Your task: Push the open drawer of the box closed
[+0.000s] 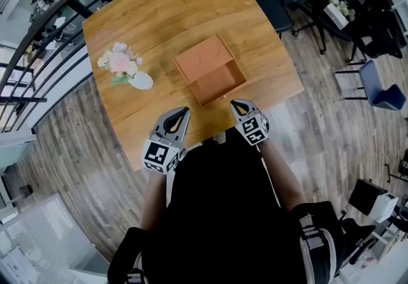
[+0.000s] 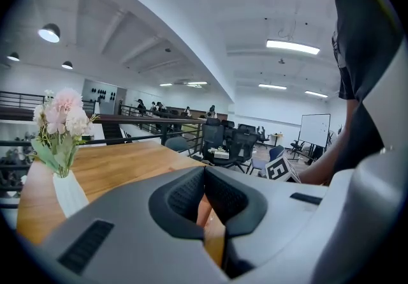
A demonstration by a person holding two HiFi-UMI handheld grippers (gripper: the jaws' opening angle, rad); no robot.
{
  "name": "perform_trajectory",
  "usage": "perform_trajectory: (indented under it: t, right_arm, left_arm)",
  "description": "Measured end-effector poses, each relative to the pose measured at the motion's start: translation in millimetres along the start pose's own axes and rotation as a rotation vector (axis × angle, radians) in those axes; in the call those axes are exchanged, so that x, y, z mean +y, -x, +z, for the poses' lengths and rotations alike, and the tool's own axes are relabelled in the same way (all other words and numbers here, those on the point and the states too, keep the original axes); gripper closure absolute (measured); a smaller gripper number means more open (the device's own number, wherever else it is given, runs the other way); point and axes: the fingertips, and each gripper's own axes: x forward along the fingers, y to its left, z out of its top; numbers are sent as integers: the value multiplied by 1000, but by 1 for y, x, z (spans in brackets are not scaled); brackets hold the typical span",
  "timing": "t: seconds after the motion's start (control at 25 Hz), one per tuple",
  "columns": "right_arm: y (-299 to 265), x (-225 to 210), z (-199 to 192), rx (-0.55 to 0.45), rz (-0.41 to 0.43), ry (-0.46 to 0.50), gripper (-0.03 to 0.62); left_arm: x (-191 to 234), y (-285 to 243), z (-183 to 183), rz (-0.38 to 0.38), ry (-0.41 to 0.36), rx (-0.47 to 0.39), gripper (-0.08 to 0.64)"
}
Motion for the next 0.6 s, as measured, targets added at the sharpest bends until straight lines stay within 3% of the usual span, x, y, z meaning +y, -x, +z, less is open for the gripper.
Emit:
perform_trajectory:
  t: [0.6]
  right_arm:
    - [-37,-18,-29,55,54,-65,554]
  left_arm:
    - [9,-25,1,22,-15,54,537]
